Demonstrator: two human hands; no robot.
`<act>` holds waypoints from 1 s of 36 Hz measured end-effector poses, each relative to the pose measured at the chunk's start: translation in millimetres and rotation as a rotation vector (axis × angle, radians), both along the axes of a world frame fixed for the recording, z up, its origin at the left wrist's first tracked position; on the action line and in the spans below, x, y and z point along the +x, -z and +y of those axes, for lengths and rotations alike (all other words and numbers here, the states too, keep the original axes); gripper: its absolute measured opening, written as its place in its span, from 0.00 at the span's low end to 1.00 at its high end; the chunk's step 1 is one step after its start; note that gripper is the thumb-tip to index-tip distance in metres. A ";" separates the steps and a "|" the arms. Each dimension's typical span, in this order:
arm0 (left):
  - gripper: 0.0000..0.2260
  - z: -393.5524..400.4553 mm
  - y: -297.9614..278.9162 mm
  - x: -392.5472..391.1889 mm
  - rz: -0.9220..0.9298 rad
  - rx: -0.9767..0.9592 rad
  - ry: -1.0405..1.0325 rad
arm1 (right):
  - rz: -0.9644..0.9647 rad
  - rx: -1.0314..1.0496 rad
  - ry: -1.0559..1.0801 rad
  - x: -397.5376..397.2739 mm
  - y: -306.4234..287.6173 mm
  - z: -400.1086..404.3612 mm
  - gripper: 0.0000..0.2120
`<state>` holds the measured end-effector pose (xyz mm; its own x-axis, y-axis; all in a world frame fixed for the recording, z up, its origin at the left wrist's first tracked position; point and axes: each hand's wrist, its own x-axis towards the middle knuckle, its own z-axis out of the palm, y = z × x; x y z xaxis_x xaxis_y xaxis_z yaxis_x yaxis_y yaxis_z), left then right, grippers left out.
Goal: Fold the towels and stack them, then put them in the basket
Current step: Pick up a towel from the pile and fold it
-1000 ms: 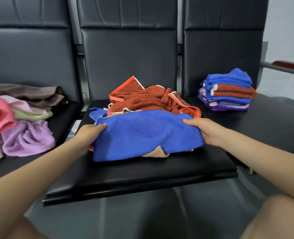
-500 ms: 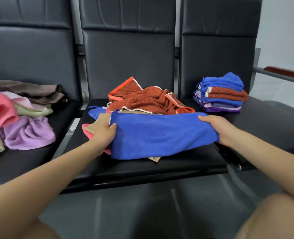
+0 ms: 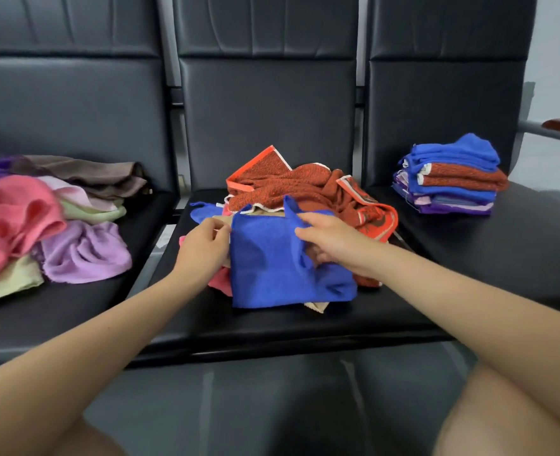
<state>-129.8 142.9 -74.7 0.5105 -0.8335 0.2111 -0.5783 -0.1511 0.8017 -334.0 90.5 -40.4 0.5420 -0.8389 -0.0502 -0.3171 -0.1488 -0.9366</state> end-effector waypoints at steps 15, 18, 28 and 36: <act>0.14 -18.6 -2.1 -44.2 0.035 0.154 0.222 | 0.142 -0.365 0.307 -35.8 23.2 -42.4 0.09; 0.14 -27.1 -0.4 -52.7 0.136 0.125 0.204 | 0.205 -0.216 0.298 -39.2 31.6 -41.8 0.12; 0.10 -29.1 -1.3 -72.6 0.214 -0.073 0.098 | 0.165 -0.203 0.298 -27.9 22.8 -46.4 0.14; 0.13 -21.5 -1.5 -32.0 0.119 -0.133 -0.086 | 0.297 -0.410 0.319 -16.9 26.8 -43.2 0.21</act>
<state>-161.7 121.5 -73.1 0.6063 -0.7547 0.2507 -0.4679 -0.0837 0.8798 -350.9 47.3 -67.3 0.2724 -0.9410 0.2007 -0.6454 -0.3334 -0.6872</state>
